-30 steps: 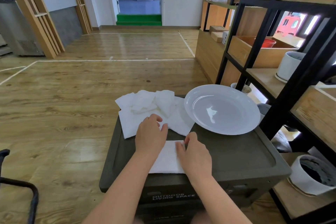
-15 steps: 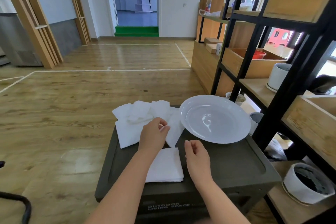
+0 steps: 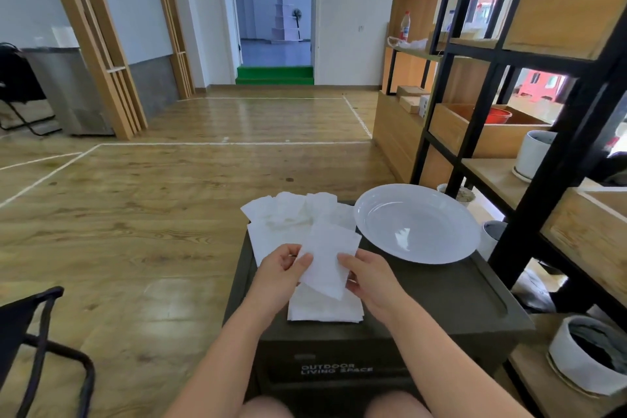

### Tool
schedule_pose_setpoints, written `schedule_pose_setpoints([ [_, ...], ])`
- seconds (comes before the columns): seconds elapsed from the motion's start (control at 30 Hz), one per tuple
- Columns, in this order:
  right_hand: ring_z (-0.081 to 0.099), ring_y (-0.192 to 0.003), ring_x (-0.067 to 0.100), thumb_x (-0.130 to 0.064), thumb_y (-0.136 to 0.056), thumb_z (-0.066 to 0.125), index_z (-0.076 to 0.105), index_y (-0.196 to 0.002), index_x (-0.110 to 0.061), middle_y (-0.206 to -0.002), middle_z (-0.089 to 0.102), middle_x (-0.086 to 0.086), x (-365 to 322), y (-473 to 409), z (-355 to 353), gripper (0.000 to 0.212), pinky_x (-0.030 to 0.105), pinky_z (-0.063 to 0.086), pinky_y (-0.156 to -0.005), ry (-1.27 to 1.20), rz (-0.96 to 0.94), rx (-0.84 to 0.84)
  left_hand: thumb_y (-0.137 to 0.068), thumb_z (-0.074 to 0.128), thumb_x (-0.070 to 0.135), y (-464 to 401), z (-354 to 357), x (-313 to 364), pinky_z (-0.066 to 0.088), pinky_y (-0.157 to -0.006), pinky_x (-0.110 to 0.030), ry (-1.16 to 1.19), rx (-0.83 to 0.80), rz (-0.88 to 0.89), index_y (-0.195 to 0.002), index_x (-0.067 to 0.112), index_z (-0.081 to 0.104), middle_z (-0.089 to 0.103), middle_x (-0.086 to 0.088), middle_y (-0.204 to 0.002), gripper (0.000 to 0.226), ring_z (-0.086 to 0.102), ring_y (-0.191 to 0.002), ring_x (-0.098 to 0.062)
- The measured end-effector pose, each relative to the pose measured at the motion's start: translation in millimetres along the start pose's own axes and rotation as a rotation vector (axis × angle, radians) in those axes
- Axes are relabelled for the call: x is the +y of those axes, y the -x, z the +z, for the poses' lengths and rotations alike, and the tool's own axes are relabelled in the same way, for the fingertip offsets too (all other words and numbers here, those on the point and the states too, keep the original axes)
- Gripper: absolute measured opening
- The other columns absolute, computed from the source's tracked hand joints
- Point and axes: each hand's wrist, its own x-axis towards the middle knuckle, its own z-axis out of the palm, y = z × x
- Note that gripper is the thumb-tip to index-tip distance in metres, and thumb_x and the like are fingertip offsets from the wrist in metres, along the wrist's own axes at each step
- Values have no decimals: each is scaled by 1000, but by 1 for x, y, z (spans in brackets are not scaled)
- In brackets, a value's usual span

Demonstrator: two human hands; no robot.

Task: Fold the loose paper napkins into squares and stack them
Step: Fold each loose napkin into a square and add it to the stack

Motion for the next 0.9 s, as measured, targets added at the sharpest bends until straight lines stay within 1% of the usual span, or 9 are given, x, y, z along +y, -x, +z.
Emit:
schedule_pose_setpoints([
  [0.1,59,-97,11,-29,-94,55,65,-97,-21,-103,65,-7,3,0,5,13,28,50,-85,378,-111,15,-82,68,44,1,-7,0,50,-83,-27,-200,8,41,-124,32,43,53,11,-118,50,54,-104,-9],
  [0.17,57,-68,6,-33,-93,55,64,-75,-18,-72,61,-9,1,2,8,25,26,45,-64,611,-231,-55,-77,72,47,2,-11,5,44,-93,-31,-277,-4,153,-134,35,38,46,14,-124,68,46,-112,-9],
  [0.23,38,-47,5,-35,-91,54,53,-61,-13,-50,42,-9,-4,2,12,37,27,32,-53,727,-315,-134,-76,70,49,1,-14,12,41,-90,-27,-365,-80,242,-124,43,50,51,23,-119,52,45,-108,-1],
  [0.3,35,-49,6,-37,-90,54,57,-67,-5,-53,40,-6,-10,1,12,39,26,30,-54,794,-351,-169,-81,64,44,-2,-17,19,40,-69,-20,-438,-95,277,-92,45,65,59,32,-83,11,50,-80,7],
  [0.33,37,-51,7,-38,-90,56,59,-72,-2,-55,42,-4,-14,1,10,40,25,31,-55,817,-354,-166,-84,61,40,-3,-17,20,36,-60,-20,-429,-66,290,-81,38,68,57,27,-66,8,48,-65,4],
  [0.47,47,-62,6,-34,-87,61,59,-69,-13,-66,50,-5,-21,6,-2,28,22,36,-60,655,-268,-96,-94,52,31,-2,-14,15,30,-58,-28,-200,46,201,-74,5,58,47,4,-61,34,39,-59,-12],
  [0.6,61,-97,16,-29,-92,59,65,-99,-16,-106,65,1,-8,10,-10,15,30,50,-81,254,-86,0,-98,44,32,2,-1,-5,28,-61,-29,-133,87,36,-67,8,47,43,-2,-64,40,40,-62,-15],
  [0.77,53,-78,29,-23,-95,49,59,-100,13,-93,55,29,18,7,-6,38,35,45,-73,357,-124,253,-98,45,36,2,16,-26,45,-71,-31,-66,107,-70,-97,11,64,63,-3,-93,32,58,-88,-18],
  [0.9,28,-58,14,-21,-95,46,39,-63,-10,-62,32,4,32,6,-6,34,27,21,-54,444,-178,311,-96,50,32,6,18,-39,35,-54,-25,-110,143,-69,-98,2,65,56,-20,-85,34,58,-77,-21],
])
